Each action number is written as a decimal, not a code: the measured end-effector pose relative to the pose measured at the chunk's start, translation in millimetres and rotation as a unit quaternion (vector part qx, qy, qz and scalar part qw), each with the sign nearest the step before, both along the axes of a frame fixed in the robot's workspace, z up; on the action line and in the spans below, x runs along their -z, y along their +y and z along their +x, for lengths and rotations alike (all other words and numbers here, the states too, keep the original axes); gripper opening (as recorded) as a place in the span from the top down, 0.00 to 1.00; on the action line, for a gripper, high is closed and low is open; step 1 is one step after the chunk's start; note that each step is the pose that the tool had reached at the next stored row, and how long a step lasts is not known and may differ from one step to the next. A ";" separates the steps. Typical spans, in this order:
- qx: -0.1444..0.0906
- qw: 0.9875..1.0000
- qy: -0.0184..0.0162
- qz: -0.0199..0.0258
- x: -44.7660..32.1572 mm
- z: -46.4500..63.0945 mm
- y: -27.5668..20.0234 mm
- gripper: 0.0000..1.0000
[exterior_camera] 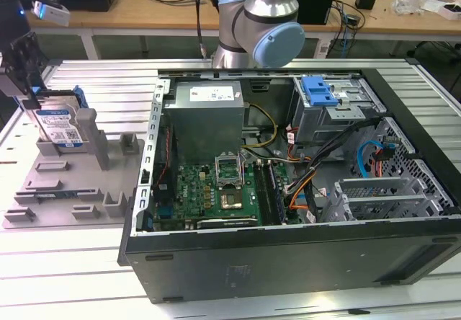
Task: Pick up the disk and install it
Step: 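Pick up the disk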
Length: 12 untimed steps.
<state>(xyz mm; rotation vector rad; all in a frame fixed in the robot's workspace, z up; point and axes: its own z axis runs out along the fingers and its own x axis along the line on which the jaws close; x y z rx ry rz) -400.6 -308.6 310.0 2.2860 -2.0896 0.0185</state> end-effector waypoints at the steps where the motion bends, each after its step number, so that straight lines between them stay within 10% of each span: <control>1: 0.000 1.000 0.000 0.000 0.8 0.0 0.0 0.49; 12: 0.004 1.000 -0.002 0.000 4.0 0.0 0.0 0.49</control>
